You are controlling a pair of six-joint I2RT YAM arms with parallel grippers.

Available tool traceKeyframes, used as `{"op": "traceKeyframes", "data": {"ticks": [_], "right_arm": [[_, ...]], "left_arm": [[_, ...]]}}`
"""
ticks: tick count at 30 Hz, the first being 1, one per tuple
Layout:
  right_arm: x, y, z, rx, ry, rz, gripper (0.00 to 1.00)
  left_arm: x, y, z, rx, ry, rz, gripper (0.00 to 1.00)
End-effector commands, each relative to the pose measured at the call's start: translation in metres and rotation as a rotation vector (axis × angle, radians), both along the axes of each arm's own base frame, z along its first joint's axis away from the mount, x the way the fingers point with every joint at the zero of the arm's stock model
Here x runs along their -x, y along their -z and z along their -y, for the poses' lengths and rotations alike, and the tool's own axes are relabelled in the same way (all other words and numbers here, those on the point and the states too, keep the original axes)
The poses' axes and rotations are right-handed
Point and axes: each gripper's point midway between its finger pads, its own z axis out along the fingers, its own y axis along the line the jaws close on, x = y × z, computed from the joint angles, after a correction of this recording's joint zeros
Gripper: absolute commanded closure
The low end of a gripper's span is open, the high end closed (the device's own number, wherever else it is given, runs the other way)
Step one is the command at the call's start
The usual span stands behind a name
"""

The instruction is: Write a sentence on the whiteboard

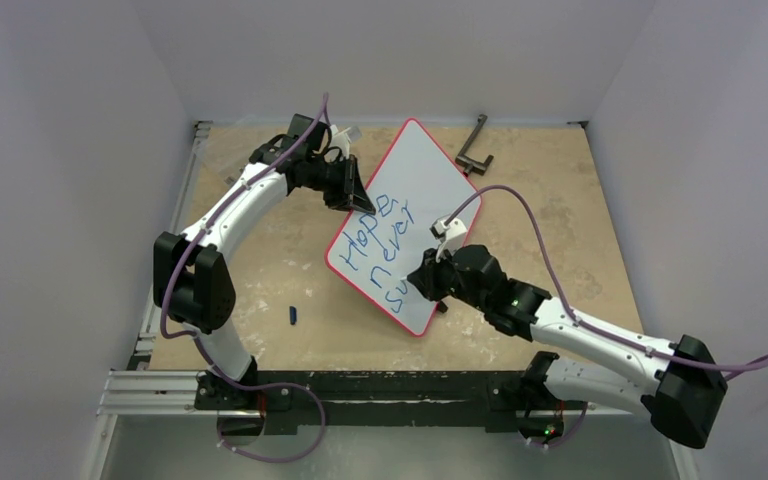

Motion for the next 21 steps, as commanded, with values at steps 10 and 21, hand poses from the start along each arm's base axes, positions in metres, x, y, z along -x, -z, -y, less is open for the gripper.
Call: {"op": "traceKeyframes", "data": {"ticks": [10,21], "right_arm": [[0.006,-0.001,0.004,-0.033,0.005,0.001,1.00],[0.015,0.012,0.021,-0.028,0.042,-0.027,1.00]], "left_arm": [[-0.012,-0.010,-0.015,-0.038,-0.075,0.066,1.00],[-0.013,-0.010,-0.015,-0.041,-0.079,0.067,1.00]]}}
